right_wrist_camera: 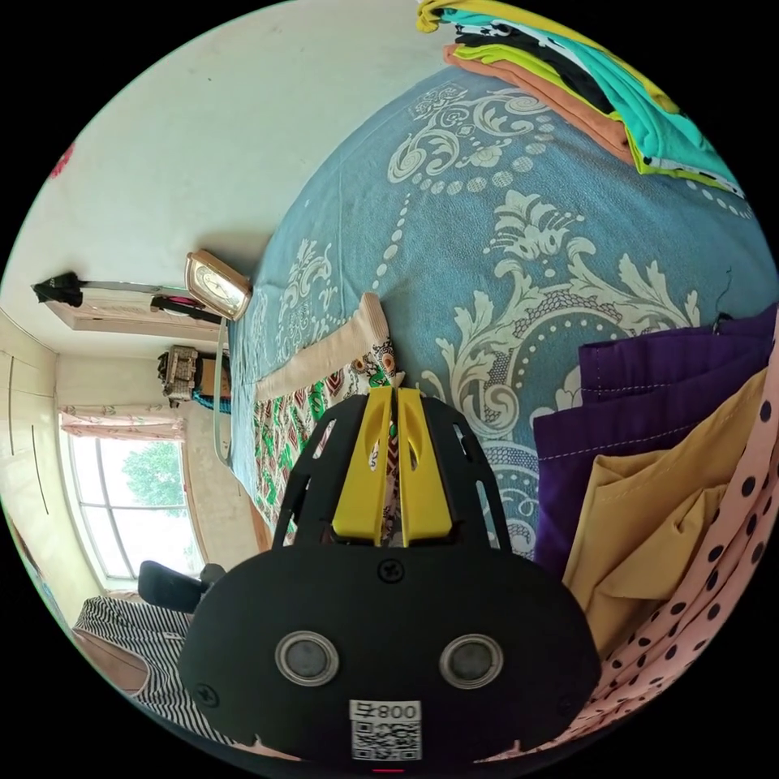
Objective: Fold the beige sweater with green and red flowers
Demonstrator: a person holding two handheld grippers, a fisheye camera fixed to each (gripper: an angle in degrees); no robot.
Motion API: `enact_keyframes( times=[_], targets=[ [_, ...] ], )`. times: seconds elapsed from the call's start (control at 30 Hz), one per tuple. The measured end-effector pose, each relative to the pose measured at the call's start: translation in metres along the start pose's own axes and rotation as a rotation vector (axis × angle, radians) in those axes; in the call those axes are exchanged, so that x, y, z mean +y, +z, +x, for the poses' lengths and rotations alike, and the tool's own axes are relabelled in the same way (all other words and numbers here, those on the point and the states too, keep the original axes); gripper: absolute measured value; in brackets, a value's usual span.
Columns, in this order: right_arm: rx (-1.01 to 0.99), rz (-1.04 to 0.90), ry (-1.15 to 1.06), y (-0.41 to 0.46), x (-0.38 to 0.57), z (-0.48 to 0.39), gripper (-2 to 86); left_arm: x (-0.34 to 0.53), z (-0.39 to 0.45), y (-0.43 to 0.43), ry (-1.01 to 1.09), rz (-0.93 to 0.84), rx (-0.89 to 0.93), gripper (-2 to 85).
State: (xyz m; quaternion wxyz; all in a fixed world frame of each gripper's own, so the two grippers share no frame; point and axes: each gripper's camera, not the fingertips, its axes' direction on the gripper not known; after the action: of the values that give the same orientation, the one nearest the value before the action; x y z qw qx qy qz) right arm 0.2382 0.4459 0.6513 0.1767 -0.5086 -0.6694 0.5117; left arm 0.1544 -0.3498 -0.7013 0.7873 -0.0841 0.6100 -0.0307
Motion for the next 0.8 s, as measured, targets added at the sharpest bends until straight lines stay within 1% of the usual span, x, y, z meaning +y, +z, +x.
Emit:
enact_keyframes(
  times=[0.23, 0.43, 0.63, 0.8],
  targets=[
    [-0.016, 0.028, 0.010, 0.031, -0.012, -0.006, 0.6, 0.016, -0.024, -0.030, -0.013, 0.015, 0.022, 1.5],
    [-0.087, 0.076, -0.009, 0.054, -0.017, -0.025, 0.5, 0.044, -0.060, -0.088, -0.070, 0.096, 0.051, 1.4],
    [-0.193, 0.125, -0.113, 0.091, -0.019, -0.081, 0.5, 0.104, -0.120, -0.176, -0.231, 0.236, 0.077, 1.3],
    [-0.240, 0.114, -0.248, 0.147, -0.023, -0.149, 0.5, 0.186, -0.184, -0.259, -0.432, 0.362, 0.057, 1.3]
  ],
)
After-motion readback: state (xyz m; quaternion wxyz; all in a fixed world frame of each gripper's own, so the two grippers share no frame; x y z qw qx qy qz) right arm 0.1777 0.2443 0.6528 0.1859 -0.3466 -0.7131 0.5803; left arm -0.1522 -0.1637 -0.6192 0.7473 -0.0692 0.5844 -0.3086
